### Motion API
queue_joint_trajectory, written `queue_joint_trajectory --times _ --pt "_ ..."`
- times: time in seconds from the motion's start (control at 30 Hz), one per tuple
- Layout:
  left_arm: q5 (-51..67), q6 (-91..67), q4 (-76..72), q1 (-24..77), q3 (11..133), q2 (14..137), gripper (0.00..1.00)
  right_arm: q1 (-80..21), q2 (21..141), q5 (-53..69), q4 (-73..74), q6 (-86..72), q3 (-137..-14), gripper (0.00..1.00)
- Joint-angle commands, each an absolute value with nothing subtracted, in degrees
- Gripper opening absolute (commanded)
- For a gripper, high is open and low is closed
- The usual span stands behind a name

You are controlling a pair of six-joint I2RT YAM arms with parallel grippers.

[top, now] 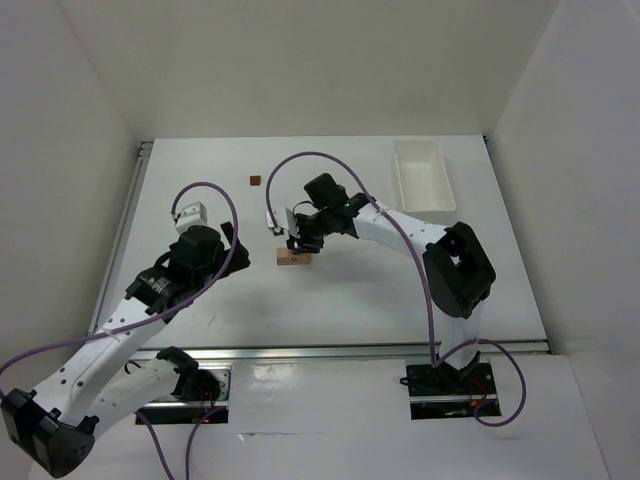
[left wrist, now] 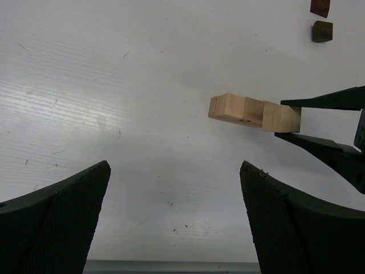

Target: Build the wood block tower

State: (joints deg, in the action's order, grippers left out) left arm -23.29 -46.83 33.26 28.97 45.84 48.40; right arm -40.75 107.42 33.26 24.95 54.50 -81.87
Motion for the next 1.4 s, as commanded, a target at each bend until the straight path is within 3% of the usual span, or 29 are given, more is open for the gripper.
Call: queue_joint_trajectory --times 0.0,1.37 --pt "-23.7 -47.2 33.4 29.2 45.9 47.4 1.0 -41.2 108.9 32.9 23.5 54.1 -84.6 0.26" --pt "-23.7 -46.1 33.4 29.2 44.3 47.4 1.0 -41.2 113.7 29.0 23.2 49.1 -87.9 0.32"
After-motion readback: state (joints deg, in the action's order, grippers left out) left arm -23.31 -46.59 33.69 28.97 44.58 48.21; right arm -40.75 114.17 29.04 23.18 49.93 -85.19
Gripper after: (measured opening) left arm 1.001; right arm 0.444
